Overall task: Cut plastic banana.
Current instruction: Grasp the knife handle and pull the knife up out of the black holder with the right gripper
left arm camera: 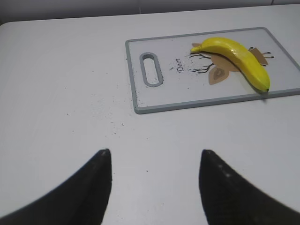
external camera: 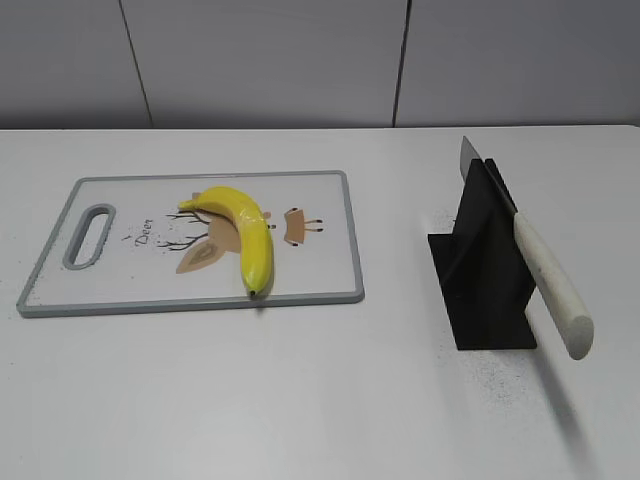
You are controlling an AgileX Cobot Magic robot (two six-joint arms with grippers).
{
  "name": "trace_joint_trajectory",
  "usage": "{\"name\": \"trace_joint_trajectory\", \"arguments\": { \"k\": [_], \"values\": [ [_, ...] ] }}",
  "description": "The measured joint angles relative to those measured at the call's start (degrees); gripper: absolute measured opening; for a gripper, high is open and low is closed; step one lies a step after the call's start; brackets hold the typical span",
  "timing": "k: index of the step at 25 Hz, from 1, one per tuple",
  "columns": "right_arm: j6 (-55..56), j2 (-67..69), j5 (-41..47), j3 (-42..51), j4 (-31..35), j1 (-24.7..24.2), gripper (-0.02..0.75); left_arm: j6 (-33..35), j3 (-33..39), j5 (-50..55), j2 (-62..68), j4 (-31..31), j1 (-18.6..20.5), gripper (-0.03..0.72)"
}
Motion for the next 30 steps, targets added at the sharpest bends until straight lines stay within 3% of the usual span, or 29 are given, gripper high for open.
{"name": "trace_joint_trajectory", "arguments": {
  "k": [12,16,22,30],
  "values": [
    [0.0,30.24,-0.36,-11.09,2.64,0.25,0.504,0.0,0.0,0.0,0.0,0.09,0.0,0.581],
    [1.72,38.72,-0.4,-15.6,4.59,4.0,0.504,0.0,0.0,0.0,0.0,0.09,0.0,0.581],
    [9.05,51.55,-0.35,-22.43,0.25,12.89,0.504,0.0,0.0,0.0,0.0,0.16,0.0,0.581],
    [11.02,70.79,0.31,-29.17,0.13,13.58,0.504,0.0,0.0,0.0,0.0,0.15,0.0,0.581]
  ]
}}
